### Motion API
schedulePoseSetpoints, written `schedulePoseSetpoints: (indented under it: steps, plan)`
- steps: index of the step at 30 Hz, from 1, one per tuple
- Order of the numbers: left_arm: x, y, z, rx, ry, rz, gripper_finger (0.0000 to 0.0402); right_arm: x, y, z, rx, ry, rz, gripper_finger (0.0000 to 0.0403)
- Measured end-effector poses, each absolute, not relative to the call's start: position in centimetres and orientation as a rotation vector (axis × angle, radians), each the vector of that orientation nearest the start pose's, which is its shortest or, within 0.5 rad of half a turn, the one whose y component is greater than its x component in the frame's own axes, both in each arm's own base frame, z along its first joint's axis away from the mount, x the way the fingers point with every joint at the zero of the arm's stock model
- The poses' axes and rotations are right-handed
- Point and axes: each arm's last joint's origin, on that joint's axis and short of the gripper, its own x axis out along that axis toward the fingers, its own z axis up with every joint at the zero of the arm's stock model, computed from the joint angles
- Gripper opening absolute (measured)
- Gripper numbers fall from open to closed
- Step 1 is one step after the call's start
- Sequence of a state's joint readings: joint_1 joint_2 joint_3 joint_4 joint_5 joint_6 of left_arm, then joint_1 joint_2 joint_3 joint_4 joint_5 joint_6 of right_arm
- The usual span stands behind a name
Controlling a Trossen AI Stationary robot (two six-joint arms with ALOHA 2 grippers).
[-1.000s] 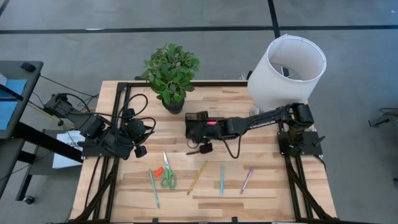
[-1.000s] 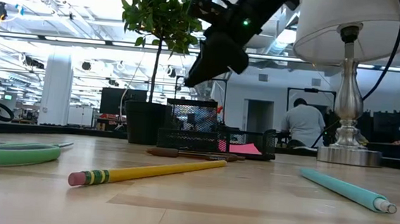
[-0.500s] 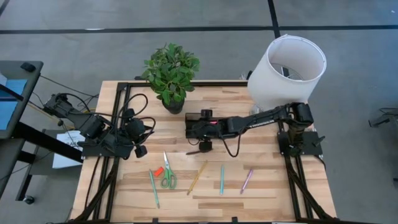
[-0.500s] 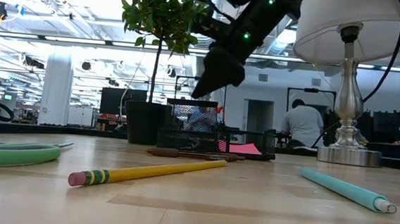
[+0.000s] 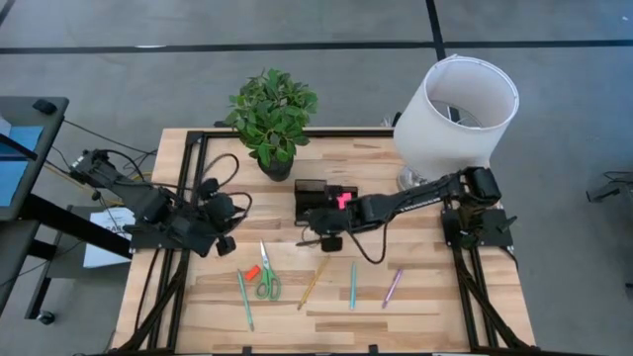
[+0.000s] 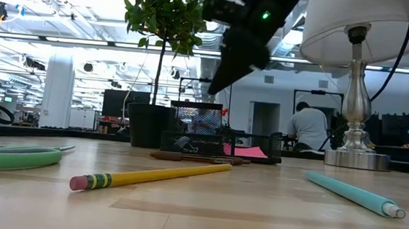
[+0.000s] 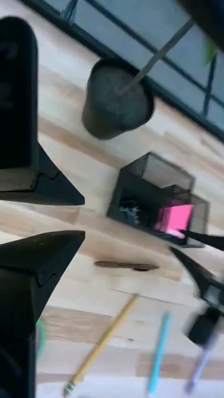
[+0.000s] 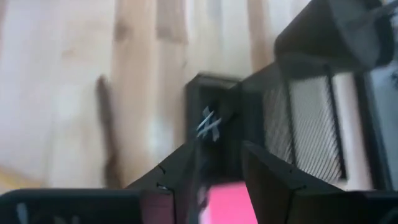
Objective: Pick and place office supplies into organizer
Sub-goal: Put the orange eraser into the black desk organizer
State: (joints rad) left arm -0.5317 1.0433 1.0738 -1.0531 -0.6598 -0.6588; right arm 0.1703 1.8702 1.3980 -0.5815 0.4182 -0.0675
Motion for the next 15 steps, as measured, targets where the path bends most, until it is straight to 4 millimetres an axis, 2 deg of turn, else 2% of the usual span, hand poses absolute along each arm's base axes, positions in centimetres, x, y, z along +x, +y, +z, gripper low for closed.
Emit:
schedulePoseSetpoints:
  steps: [3, 8, 13, 15]
  plan:
    - [17.0, -8.2, 29.8, -0.076, 0.814, 0.344, 0.0068, 38.2, 6.7, 22.0, -0.33, 1.042, -0.195, 0.0123]
    - [18.1, -9.5, 25.4, -0.082, 1.056, 0.211, 0.0068, 37.9, 8.5, 22.6, -0.31, 1.043, -0.181, 0.0123]
    - [19.6, -10.7, 21.2, -0.281, 1.164, 0.323, 0.0068, 37.6, 9.7, 22.6, -0.204, 1.02, -0.22, 0.0123]
    - [20.3, -11.1, 19.5, -0.291, 1.216, 0.349, 0.007, 37.5, 10.1, 22.6, -0.187, 1.015, -0.223, 0.0123]
